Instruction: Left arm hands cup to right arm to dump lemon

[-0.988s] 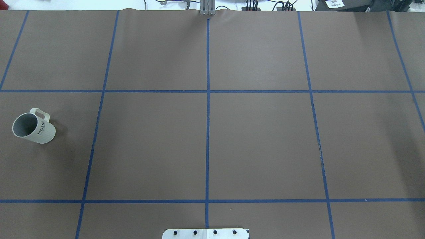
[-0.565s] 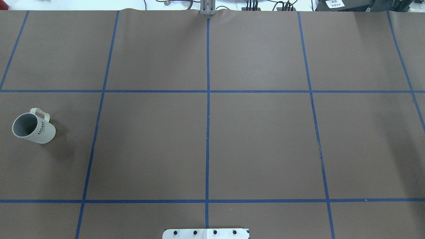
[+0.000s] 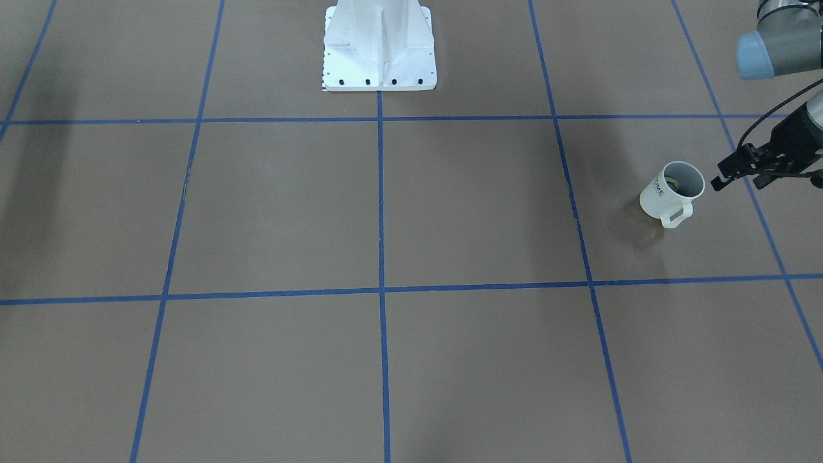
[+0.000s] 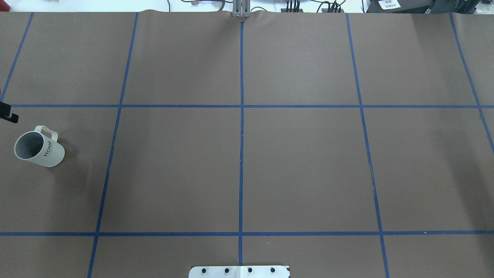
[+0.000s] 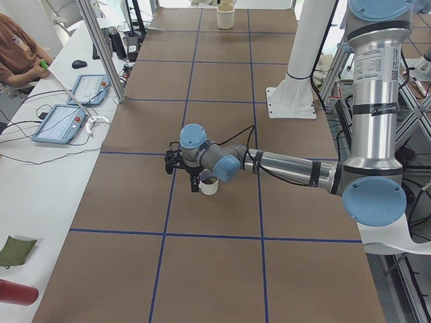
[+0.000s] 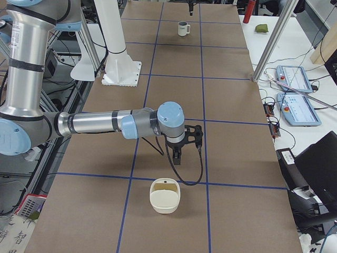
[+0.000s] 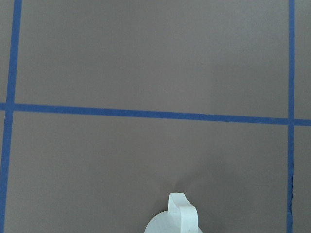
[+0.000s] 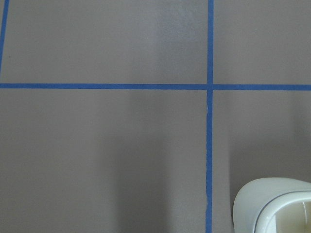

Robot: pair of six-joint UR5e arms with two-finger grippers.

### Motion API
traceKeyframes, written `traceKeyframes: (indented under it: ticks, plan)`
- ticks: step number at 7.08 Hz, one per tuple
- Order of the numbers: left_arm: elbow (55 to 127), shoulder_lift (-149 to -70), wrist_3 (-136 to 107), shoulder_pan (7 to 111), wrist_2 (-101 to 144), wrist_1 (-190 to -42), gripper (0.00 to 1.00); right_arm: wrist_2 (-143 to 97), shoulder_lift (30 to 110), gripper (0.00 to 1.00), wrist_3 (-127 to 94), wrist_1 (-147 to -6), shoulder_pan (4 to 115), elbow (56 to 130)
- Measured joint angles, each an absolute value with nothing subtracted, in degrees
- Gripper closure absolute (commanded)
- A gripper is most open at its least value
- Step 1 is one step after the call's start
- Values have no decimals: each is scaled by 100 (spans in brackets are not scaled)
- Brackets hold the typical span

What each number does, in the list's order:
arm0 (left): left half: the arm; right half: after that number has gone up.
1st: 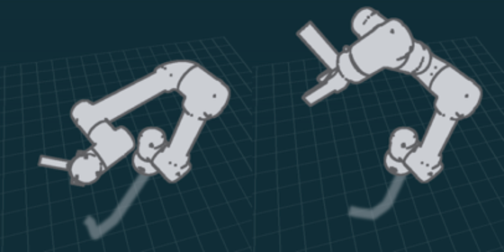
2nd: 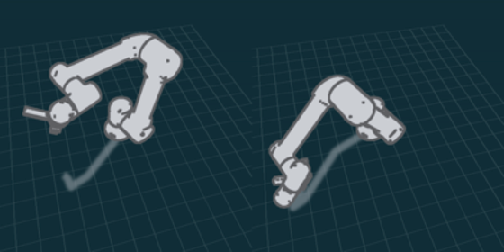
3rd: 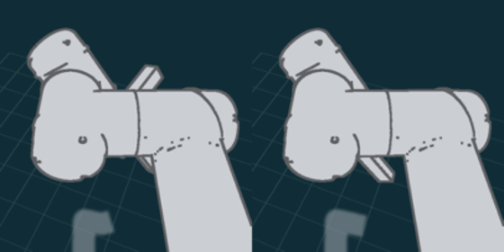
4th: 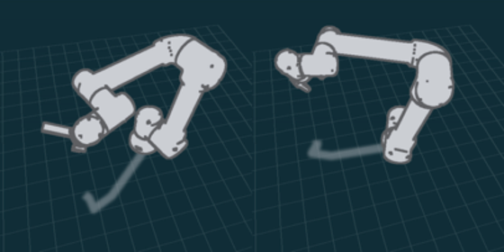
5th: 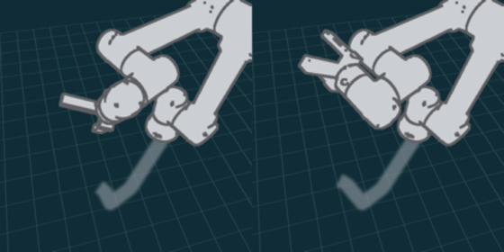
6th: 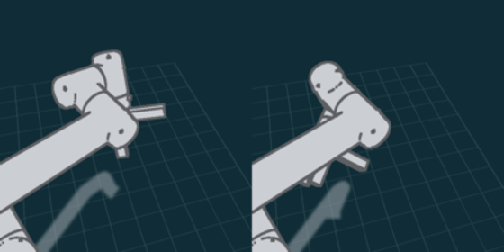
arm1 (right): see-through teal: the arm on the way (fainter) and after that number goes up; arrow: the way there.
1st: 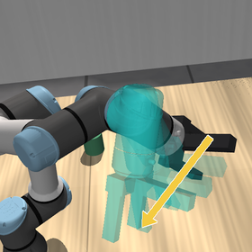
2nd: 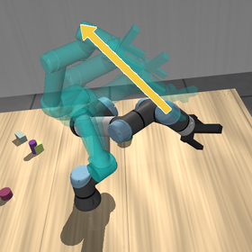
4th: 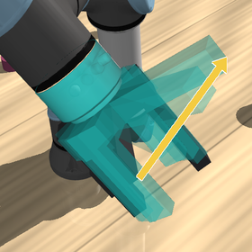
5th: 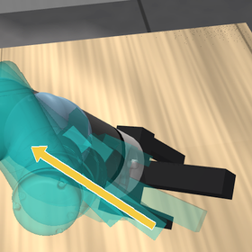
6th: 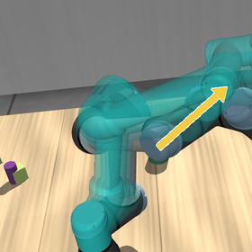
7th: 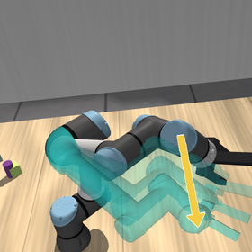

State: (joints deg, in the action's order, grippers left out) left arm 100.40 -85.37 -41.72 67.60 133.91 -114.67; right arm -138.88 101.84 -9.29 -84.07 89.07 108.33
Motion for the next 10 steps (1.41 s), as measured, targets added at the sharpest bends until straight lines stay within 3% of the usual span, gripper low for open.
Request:
traceKeyframes:
  ticks: [4, 6, 8, 9, 10]
  plan:
    - [10004, -8370, -4305, 6128, 13124, -11586, 2, -13918, 10170, 0, -1118, -8402, 8903, 10873]
    - [9947, -8369, -4278, 5838, 13112, -11584, 63, -13934, 10169, 0, -1119, -8402, 8908, 10886]
    - [9906, -8371, -4227, 5786, 13111, -11582, 76, -13943, 10169, 0, -1117, -8402, 8911, 10889]
    - [9910, -8377, -4204, 5807, 13117, -11570, 100, -13963, 10169, 0, -1116, -8400, 8912, 10895]
    - [9901, -8407, -4191, 5899, 13122, -11545, 100, -13992, 10169, 0, -1116, -8397, 8912, 10901]
